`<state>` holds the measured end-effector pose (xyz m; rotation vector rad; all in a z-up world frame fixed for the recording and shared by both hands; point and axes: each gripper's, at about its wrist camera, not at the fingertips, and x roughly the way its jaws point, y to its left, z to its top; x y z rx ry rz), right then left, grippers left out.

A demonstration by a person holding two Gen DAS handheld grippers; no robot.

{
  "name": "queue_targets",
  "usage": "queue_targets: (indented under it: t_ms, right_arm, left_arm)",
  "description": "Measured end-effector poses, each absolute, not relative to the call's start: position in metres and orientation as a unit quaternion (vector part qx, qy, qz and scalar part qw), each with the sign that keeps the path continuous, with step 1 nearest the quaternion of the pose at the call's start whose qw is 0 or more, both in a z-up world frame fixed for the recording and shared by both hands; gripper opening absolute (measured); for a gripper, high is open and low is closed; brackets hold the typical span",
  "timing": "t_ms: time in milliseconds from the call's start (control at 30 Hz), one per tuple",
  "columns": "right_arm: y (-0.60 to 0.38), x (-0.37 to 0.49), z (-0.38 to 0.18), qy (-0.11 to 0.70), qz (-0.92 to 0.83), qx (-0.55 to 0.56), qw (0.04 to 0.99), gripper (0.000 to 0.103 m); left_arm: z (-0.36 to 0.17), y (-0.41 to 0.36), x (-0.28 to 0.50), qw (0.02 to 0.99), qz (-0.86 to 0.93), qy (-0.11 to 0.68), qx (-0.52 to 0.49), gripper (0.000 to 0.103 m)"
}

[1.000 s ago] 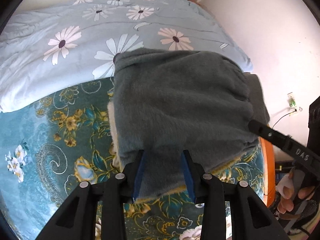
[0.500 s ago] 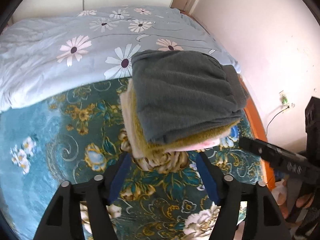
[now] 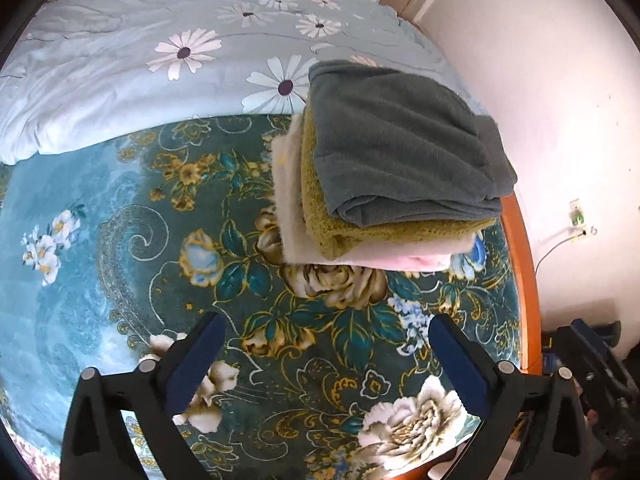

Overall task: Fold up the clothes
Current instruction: 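Open both grippers and withdraw from the stack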

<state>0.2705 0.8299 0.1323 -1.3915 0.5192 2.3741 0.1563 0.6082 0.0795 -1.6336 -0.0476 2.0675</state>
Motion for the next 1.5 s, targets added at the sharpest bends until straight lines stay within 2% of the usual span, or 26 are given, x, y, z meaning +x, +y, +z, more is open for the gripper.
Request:
queue_targets:
  t_ms: [367, 700, 1067, 1500]
  right_arm:
    - [0.853, 0.259, 0.133, 0.132, 0.874, -0.451, 0.122, 0.103]
    - [0.906, 0.252, 0.102, 0.145, 0.877, -0.453, 0.072, 0.103]
    - [0.930, 0.237, 0.083, 0.154, 0.877, -0.455, 0.021, 0.103]
    - [0.936, 0.226, 0.070, 0.116, 0.861, -0.494, -0.017, 0.103]
  left_arm:
    - [0.096, 0.607, 0.159, 0.140, 0.844, -0.048, -0.515, 0.103]
    - [0.085, 0.654, 0.195, 0.096, 0.837, 0.044, -0.537, 0.103]
    - [0.079, 0.674, 0.199, 0.058, 0.825, 0.097, -0.554, 0.103]
    - [0.066, 0.706, 0.178, 0.029, 0.808, 0.060, -0.586, 0.103]
